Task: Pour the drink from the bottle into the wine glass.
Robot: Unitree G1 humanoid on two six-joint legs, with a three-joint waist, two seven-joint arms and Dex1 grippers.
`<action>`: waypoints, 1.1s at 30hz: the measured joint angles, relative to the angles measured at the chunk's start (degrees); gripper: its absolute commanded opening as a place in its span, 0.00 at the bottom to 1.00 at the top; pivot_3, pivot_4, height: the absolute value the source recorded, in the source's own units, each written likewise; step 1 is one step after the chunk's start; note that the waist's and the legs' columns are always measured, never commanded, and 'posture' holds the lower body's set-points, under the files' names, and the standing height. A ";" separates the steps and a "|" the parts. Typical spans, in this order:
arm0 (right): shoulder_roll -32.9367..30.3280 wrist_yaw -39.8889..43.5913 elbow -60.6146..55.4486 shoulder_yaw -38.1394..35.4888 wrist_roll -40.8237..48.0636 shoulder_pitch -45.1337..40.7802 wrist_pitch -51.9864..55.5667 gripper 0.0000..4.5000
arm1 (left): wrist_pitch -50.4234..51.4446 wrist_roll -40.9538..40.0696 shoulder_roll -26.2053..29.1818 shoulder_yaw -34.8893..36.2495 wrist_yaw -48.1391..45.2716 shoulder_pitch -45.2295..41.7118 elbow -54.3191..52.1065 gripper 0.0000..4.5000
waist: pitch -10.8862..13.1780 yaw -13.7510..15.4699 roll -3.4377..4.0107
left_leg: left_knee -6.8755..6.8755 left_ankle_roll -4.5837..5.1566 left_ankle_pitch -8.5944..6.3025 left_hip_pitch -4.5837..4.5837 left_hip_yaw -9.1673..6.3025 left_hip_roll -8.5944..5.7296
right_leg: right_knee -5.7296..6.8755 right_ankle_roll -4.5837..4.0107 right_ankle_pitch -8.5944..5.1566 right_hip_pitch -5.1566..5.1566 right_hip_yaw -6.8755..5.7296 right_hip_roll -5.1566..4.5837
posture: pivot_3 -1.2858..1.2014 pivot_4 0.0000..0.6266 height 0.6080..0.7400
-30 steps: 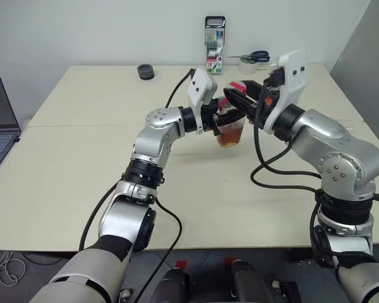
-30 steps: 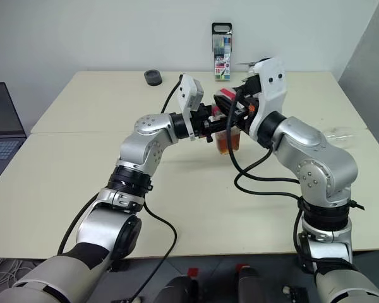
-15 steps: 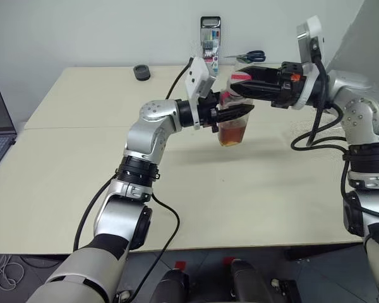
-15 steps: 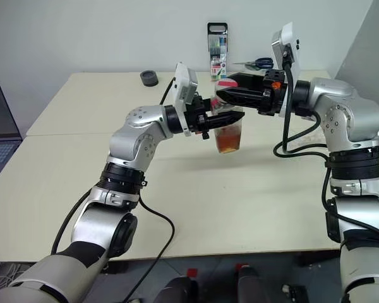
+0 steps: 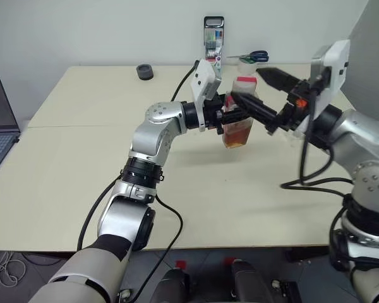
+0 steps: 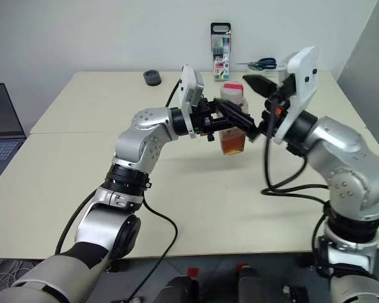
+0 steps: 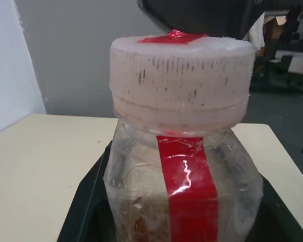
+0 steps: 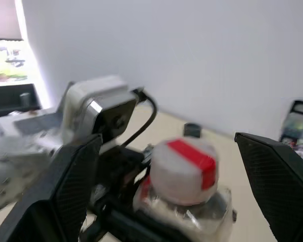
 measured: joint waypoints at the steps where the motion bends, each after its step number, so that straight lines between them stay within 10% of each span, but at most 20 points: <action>1: 0.54 -1.14 -0.36 0.69 -0.05 0.00 0.11 0.99 | -0.10 0.00 -0.10 0.00 -0.01 0.00 0.00 0.40 | 0.00 0.04 0.00 | 0.01 0.01 0.00 0.00 0.01 -0.01 | -0.01 0.00 0.00 0.01 0.00 0.01 | 0.52 0.24 1.00; 15: -3.61 0.64 2.02 3.01 -0.03 -0.02 -0.76 0.99 | -0.15 -0.02 -0.14 -0.23 -1.03 1.01 -1.66 0.40 | 0.00 -0.07 0.00 | 0.00 0.03 0.00 0.01 0.03 0.02 | -0.03 0.00 0.00 0.05 -0.02 0.06 | 0.52 0.24 1.00; 24: -3.39 0.78 4.32 2.95 0.26 -0.31 -2.12 0.41 | -0.01 -0.04 -0.15 -0.28 0.11 1.81 -3.07 0.40 | 0.00 -0.02 0.00 | 0.00 0.03 0.01 0.01 0.02 0.02 | -0.04 0.00 0.00 0.06 -0.02 0.06 | 0.52 0.24 1.00; 33: -7.41 9.75 9.67 1.62 4.23 -2.26 -2.30 0.41 | 0.86 -0.24 0.18 -0.46 -0.62 2.21 -4.24 0.40 | 0.00 0.00 0.00 | 0.00 0.04 0.01 0.01 0.03 0.00 | -0.07 0.00 0.00 0.10 -0.05 0.06 | 0.52 0.24 1.00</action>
